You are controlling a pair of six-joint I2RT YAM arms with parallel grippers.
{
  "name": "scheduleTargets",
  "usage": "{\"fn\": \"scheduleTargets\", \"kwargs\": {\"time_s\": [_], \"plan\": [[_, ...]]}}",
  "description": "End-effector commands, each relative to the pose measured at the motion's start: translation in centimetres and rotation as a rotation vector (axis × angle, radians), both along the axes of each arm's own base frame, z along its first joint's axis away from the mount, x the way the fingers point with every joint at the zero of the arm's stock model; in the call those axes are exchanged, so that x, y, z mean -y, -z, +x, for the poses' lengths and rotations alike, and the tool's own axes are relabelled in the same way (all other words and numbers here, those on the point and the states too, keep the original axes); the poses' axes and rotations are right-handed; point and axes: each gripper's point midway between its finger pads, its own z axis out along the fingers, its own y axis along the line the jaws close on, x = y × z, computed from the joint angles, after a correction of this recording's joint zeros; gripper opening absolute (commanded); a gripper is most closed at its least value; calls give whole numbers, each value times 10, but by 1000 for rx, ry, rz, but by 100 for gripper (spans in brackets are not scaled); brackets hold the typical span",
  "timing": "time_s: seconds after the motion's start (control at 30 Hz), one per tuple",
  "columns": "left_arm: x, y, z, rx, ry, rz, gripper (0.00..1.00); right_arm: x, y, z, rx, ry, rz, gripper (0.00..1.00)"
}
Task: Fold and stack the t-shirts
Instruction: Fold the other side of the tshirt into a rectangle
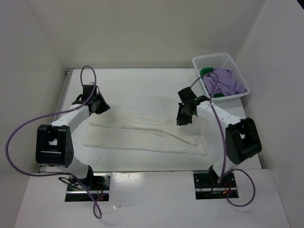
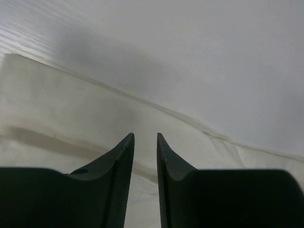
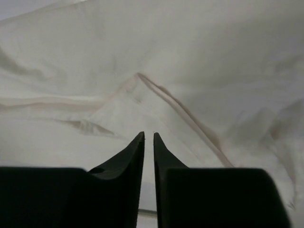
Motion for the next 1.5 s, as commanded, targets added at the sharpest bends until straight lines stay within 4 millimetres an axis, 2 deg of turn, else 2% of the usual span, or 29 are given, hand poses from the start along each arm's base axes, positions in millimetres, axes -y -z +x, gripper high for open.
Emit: {"fn": "scheduleTargets", "kwargs": {"time_s": [0.0, 0.07, 0.1, 0.17, 0.23, 0.27, 0.4, 0.43, 0.47, 0.53, 0.7, 0.83, 0.87, 0.93, 1.03, 1.17, 1.27, 1.33, 1.4, 1.43, 1.47], "plan": [[8, 6, 10, 5, 56, 15, 31, -21, -1, 44, 135, -2, -4, 22], [10, 22, 4, -44, 64, 7, 25, -23, 3, 52, 139, 2, -12, 29], [10, 27, 0, -58, 64, 7, 22, -18, 15, 53, 121, 3, -52, 31], [11, 40, -10, -101, 70, 0, 16, -16, 21, 58, 119, 1, -72, 34], [13, 47, -17, -121, 77, -8, 15, -19, 28, 60, 120, -4, -81, 37], [13, 48, -20, -133, 77, -8, 11, -19, 32, 59, 109, -5, -86, 38], [14, 58, -33, -181, 83, -17, 10, -26, 27, 65, 135, -21, -57, 45], [14, 52, -35, -172, 83, -17, 10, -30, 26, 66, 143, -29, -53, 45], [14, 54, -41, -190, 83, -17, 10, -33, 26, 65, 138, -36, -40, 45], [12, 53, -48, -192, 77, -9, 10, -35, 36, 61, 107, -55, -38, 45], [11, 58, -61, -238, 76, -9, 10, -43, 39, 55, 101, -72, -26, 45], [10, 56, -66, -250, 73, -18, 10, -46, 40, 49, 81, -86, -26, 39], [11, 59, -72, -273, 78, -27, 10, -44, 41, 46, 68, -86, -31, 39], [6, 46, -71, -237, 62, -39, 10, -42, 36, 45, 79, -82, -36, 37], [5, 23, -70, -171, 62, -49, 10, -40, 32, 40, 74, -82, -38, 26], [5, 5, -64, -128, 63, -47, 10, -42, 25, 32, 65, -96, -31, 12], [1, 1, -59, -108, 49, -28, 11, -46, 26, 13, 20, -130, -18, 8], [6, 8, -54, -117, 66, -50, 11, -56, 17, 2, 16, -167, 24, 7], [8, 16, -50, -127, 66, -64, 11, -57, 17, -14, -14, -189, 39, 5], [10, 10, -41, -101, 75, -72, 11, -63, 8, -17, -3, -207, 67, 5], [12, 11, -38, -103, 79, -63, 11, -66, 12, -28, -32, -228, 62, 5]]}}
